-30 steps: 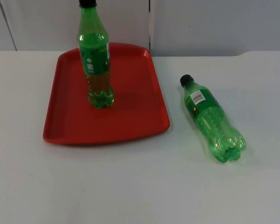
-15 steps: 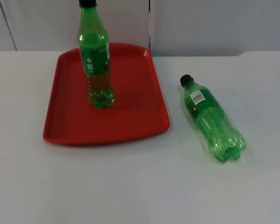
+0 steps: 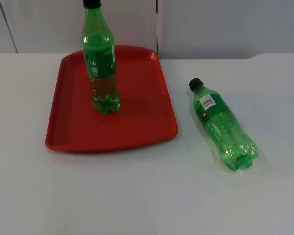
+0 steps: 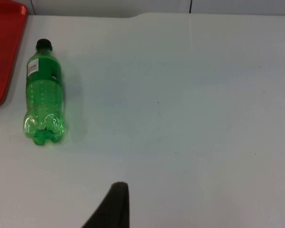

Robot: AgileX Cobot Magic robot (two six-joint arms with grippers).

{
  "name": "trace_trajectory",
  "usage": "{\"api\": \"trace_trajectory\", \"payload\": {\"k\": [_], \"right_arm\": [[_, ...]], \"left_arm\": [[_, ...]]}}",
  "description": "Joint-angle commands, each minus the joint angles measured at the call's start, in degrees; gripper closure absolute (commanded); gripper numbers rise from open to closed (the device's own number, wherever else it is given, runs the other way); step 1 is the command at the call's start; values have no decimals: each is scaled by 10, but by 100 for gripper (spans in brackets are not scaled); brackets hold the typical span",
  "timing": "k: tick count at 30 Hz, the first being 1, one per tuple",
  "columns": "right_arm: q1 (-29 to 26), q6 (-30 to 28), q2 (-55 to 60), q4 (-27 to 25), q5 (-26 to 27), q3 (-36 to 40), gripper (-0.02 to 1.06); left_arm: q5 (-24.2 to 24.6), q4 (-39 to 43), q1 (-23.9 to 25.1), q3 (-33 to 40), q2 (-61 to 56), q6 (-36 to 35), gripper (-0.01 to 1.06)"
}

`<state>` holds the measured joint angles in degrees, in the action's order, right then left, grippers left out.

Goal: Place the bottle upright on the tray.

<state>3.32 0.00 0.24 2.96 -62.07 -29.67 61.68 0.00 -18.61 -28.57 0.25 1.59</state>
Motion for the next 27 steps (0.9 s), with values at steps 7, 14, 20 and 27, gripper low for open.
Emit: {"api": "trace_trajectory", "payload": {"k": [7, 14, 20, 27], "right_arm": [[-2, -9, -2, -3, 5, 1, -1], [-2, -9, -2, -3, 5, 1, -1], [-2, -9, -2, -3, 5, 1, -1], [-2, -9, -2, -3, 5, 1, -1]], "left_arm": [[-1, -4, -3, 3, -2, 1, 0], [-1, -4, -2, 3, -2, 1, 0], [-1, -4, -2, 3, -2, 1, 0], [-1, -4, 2, 3, -2, 1, 0]]}}
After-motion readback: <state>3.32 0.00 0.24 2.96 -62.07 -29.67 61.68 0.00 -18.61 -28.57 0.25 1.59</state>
